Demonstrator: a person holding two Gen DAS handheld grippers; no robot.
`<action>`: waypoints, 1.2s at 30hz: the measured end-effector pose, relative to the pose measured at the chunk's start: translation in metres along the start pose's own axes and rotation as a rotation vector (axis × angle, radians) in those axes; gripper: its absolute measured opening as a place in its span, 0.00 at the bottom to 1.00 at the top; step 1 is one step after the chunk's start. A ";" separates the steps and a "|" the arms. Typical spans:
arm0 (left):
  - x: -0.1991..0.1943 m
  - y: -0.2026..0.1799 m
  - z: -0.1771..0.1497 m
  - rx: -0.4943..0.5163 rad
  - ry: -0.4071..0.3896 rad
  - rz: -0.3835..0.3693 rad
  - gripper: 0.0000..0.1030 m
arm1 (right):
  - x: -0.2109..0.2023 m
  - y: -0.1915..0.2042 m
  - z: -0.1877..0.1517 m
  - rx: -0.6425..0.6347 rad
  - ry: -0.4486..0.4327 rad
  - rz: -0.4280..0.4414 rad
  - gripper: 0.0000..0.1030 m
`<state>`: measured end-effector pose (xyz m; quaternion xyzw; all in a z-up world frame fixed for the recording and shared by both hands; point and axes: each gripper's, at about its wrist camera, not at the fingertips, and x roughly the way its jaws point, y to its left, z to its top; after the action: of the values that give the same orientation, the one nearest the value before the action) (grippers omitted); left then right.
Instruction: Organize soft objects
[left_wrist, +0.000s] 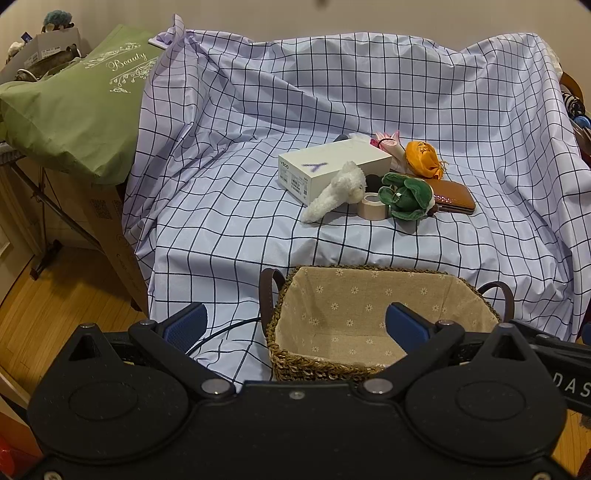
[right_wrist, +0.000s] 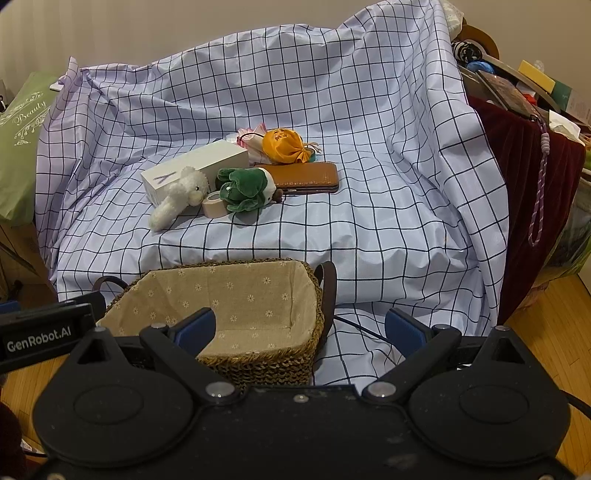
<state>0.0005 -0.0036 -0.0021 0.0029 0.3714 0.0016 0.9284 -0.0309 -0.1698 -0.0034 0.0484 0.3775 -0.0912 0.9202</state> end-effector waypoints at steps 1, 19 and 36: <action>0.000 0.000 0.000 0.000 0.000 0.000 0.97 | 0.000 0.000 0.000 0.000 0.000 0.000 0.96; 0.002 0.001 -0.006 0.000 0.001 -0.003 0.97 | 0.000 0.000 0.000 0.001 0.003 0.000 0.96; 0.002 0.000 -0.007 -0.010 0.021 -0.032 0.97 | 0.002 0.000 -0.005 0.013 0.008 0.006 0.96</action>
<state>-0.0029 -0.0030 -0.0091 -0.0078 0.3812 -0.0112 0.9244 -0.0330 -0.1696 -0.0080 0.0559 0.3803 -0.0908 0.9187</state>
